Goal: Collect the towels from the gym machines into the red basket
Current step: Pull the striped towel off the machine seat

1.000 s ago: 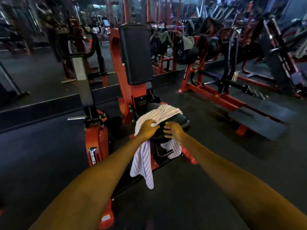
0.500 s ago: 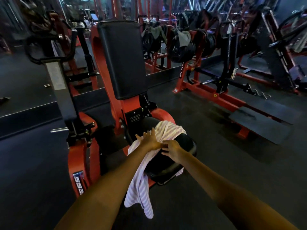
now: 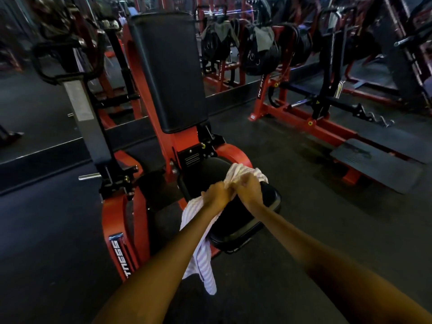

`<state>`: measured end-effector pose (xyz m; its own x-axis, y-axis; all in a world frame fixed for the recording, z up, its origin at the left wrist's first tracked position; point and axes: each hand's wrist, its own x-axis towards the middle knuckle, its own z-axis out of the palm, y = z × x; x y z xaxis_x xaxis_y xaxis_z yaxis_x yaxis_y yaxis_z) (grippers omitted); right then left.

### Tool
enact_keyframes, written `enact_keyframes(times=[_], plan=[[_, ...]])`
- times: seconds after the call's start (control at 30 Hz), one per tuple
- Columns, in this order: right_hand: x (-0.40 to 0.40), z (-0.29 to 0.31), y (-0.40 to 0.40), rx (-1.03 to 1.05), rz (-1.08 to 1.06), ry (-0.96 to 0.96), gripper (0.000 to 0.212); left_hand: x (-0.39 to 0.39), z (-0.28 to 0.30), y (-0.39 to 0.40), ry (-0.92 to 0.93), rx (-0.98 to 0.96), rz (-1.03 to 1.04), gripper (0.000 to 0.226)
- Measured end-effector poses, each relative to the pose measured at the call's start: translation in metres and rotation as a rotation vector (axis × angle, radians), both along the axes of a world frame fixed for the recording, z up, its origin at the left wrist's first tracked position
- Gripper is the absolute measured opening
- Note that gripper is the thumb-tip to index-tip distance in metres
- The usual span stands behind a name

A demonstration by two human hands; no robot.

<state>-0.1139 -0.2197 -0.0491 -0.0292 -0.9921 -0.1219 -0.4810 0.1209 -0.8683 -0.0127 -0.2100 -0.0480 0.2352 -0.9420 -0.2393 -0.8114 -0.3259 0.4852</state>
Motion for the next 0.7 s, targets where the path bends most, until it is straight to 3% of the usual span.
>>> enact_keyframes(times=[0.07, 0.27, 0.33, 0.43, 0.53, 0.6, 0.67, 0.7], plan=[[-0.014, 0.014, 0.012, -0.103, 0.034, 0.066, 0.046, -0.008, 0.005, 0.013, 0.092, -0.041, 0.008, 0.036], [-0.048, 0.047, 0.052, -0.204, 0.155, -0.214, 0.022, -0.049, 0.023, 0.049, 0.726, -0.299, 0.068, 0.045], [-0.061, 0.057, 0.066, -0.225, 0.18, -0.202, 0.024, -0.061, 0.017, 0.052, 0.854, -0.353, 0.13, 0.04], [-0.085, 0.061, 0.09, -0.315, 0.217, -0.262, 0.026, -0.086, 0.053, 0.086, 1.086, -0.514, 0.272, 0.027], [-0.109, 0.058, 0.112, -0.418, 0.197, -0.312, 0.06, -0.11, 0.084, 0.109, 1.374, -0.543, 0.308, 0.011], [-0.123, 0.056, 0.127, -0.467, 0.218, -0.207, 0.072, -0.125, 0.102, 0.125, 1.583, -0.497, 0.308, 0.024], [-0.133, 0.056, 0.141, -0.429, 0.26, -0.239, 0.079, -0.139, 0.117, 0.138, 1.672, -0.415, 0.307, 0.027], [-0.139, 0.056, 0.15, -0.391, 0.265, -0.32, 0.094, -0.148, 0.124, 0.143, 1.684, -0.378, 0.309, 0.025]])
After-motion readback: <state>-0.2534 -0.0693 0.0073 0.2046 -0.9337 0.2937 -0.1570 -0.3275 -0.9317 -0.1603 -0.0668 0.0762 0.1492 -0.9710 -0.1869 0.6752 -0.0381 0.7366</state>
